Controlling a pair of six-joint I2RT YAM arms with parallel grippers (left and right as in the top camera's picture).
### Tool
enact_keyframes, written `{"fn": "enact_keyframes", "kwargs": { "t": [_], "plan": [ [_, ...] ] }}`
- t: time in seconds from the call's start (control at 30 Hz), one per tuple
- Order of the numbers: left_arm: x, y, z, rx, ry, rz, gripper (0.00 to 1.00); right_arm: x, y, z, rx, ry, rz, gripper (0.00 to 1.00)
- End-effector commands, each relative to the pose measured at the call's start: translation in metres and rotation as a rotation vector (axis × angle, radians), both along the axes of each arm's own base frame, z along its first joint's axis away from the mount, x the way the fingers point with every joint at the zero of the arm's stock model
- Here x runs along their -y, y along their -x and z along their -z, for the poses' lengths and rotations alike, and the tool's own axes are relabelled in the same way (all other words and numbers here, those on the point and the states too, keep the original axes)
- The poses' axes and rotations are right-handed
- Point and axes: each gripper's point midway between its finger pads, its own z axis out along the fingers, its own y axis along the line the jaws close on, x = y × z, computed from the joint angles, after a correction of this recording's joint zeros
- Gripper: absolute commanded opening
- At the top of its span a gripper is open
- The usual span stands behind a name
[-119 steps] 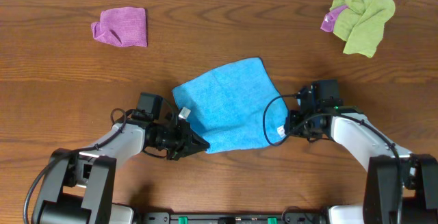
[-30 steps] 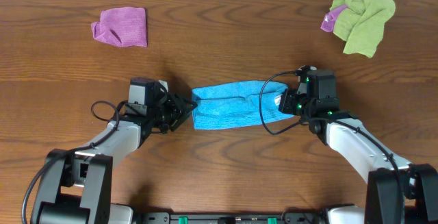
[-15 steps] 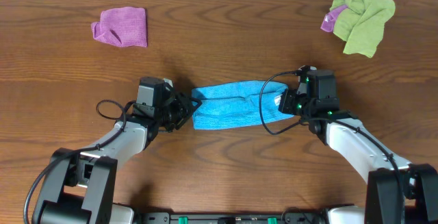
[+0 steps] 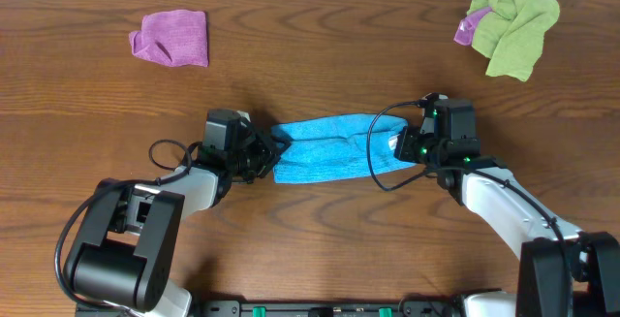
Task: Fold the cloth
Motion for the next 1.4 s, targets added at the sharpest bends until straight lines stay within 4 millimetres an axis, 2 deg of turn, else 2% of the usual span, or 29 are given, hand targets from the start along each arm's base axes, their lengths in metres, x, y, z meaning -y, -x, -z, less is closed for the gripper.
{"fn": "enact_keyframes", "kwargs": {
  "t": [0.0,0.37,0.43,0.6,0.73,0.87,1.03,1.37],
  "plan": [
    [0.005,-0.002,-0.004,-0.005,0.029,0.002,0.38,-0.004,-0.003,-0.003,0.0,-0.012,-0.001,0.01],
    [0.013,-0.003,-0.005,0.022,0.01,0.009,0.36,-0.004,-0.001,-0.002,-0.009,-0.011,0.0,0.01],
    [0.013,-0.003,-0.004,0.025,0.005,0.007,0.31,-0.004,-0.001,-0.002,-0.012,-0.011,0.0,0.01],
    [0.012,-0.003,-0.001,0.037,-0.012,0.026,0.06,-0.006,0.001,-0.001,-0.018,-0.023,-0.01,0.01],
    [0.014,-0.004,0.0,0.053,-0.01,0.043,0.06,-0.007,0.001,-0.001,-0.019,-0.025,-0.012,0.01],
    [0.024,-0.016,-0.023,0.165,0.053,0.076,0.06,-0.007,0.001,-0.002,-0.018,-0.025,-0.013,0.01],
    [0.025,-0.031,-0.046,0.226,0.114,0.097,0.06,-0.007,-0.002,-0.004,-0.003,-0.026,-0.013,0.01],
    [0.009,-0.043,-0.049,0.236,0.113,0.052,0.06,-0.001,-0.017,-0.011,0.066,0.004,0.021,0.01]
  ]
}}
